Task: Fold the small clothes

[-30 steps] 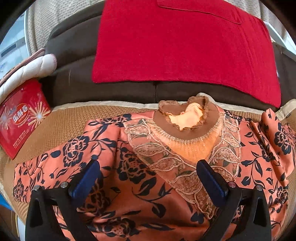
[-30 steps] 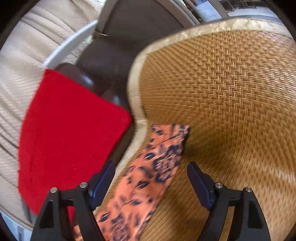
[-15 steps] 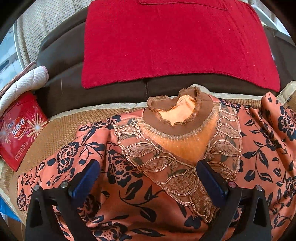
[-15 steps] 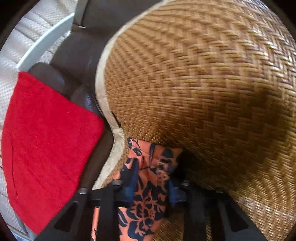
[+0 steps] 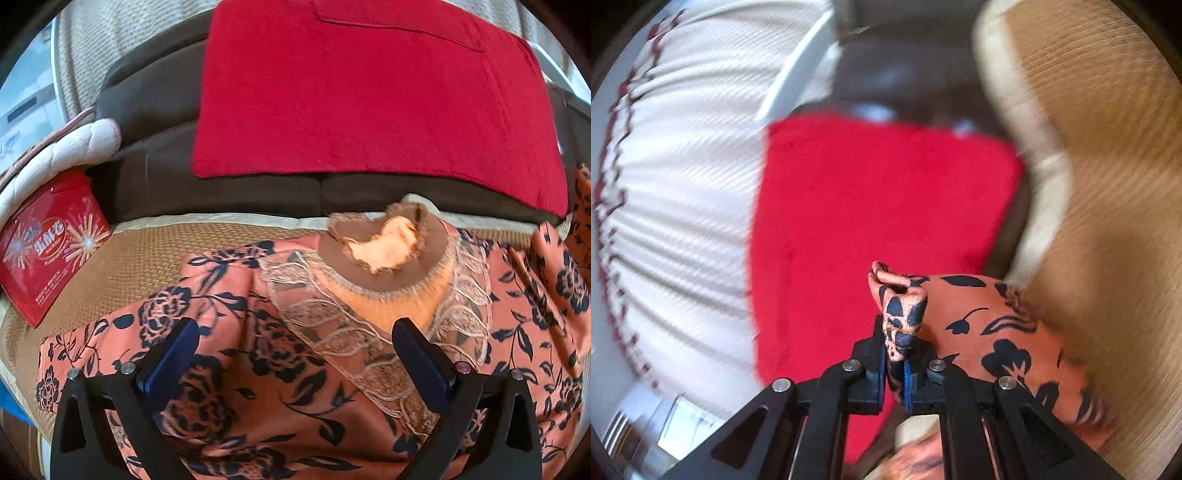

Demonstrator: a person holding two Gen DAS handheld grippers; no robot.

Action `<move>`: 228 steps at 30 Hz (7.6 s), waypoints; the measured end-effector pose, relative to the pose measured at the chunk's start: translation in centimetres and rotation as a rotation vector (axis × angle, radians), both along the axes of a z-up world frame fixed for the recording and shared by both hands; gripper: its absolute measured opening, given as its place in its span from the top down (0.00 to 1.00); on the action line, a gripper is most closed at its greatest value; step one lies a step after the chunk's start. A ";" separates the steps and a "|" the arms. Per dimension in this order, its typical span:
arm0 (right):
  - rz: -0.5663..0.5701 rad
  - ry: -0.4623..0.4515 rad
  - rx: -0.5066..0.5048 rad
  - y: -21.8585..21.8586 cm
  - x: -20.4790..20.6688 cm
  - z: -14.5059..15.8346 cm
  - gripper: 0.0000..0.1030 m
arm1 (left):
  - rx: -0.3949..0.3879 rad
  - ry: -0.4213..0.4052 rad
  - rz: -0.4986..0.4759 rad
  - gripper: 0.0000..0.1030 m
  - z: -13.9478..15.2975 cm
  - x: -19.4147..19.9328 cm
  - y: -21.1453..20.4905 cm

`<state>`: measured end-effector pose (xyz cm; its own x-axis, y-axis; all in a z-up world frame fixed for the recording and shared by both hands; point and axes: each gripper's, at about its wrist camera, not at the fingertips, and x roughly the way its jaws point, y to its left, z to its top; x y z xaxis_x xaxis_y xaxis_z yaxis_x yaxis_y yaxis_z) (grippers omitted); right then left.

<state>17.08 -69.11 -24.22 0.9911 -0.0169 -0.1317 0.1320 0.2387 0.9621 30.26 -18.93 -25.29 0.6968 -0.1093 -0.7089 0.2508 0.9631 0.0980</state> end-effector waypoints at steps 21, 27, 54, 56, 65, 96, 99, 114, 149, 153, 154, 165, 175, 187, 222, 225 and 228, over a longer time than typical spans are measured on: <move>0.630 0.070 0.336 35.4 11.2 -6.4 0.06 | -0.104 0.030 0.126 0.00 2.0 1.2 11.7; 0.541 0.049 0.037 32.7 6.6 0.5 0.07 | -0.256 0.180 -0.008 0.00 0.9 1.5 11.4; 0.367 0.352 -0.139 22.1 6.5 -2.6 0.55 | -0.479 0.457 -0.252 0.75 -4.1 1.1 5.5; 0.380 0.359 -0.140 22.4 6.7 -2.9 0.55 | -0.473 0.485 -0.252 0.62 -4.4 1.1 5.2; 0.408 0.393 -0.135 23.4 7.4 -3.8 0.55 | -0.429 0.490 -0.159 0.46 -4.7 -0.1 5.9; 0.441 0.456 -0.144 25.4 9.0 -4.4 0.55 | -0.402 0.409 -0.196 0.93 -5.0 0.7 3.1; 0.437 0.449 -0.141 25.2 8.8 -4.4 0.55 | -0.409 0.356 -0.184 0.94 -4.3 0.6 3.6; 0.402 0.447 -0.258 24.9 8.8 -2.1 0.55 | -0.146 0.139 0.056 0.94 -2.0 2.3 9.3; 0.636 0.423 -0.448 34.0 12.3 0.1 0.37 | -0.811 0.295 0.651 0.47 -5.3 -7.2 37.0; 0.635 0.423 -0.455 33.9 12.4 0.0 0.37 | -0.878 0.299 0.650 0.49 -6.6 -5.9 36.9; 0.633 0.424 -0.455 33.8 12.4 0.0 0.37 | -0.920 0.300 0.649 0.50 -7.2 -5.6 36.9; 0.605 0.407 -0.487 33.8 12.4 0.4 0.37 | -1.002 0.201 0.705 0.70 -7.9 -4.1 37.2; 0.550 0.413 -0.564 33.7 12.4 0.7 0.38 | -0.950 0.144 0.690 0.97 -6.9 -1.7 36.9; 0.449 0.363 -0.467 28.9 10.5 2.0 0.38 | -0.635 -0.057 0.143 0.97 11.2 -0.2 19.0; 0.608 0.416 -0.371 28.9 12.5 -1.1 0.90 | -0.339 0.116 0.072 0.40 -0.6 2.5 8.4; 0.551 0.393 -0.526 31.0 11.2 2.0 0.94 | -0.323 0.082 0.099 0.40 -0.3 2.6 9.8; 0.419 0.354 -0.727 31.9 8.4 6.1 0.95 | -0.357 0.090 0.098 0.40 -0.1 2.5 10.5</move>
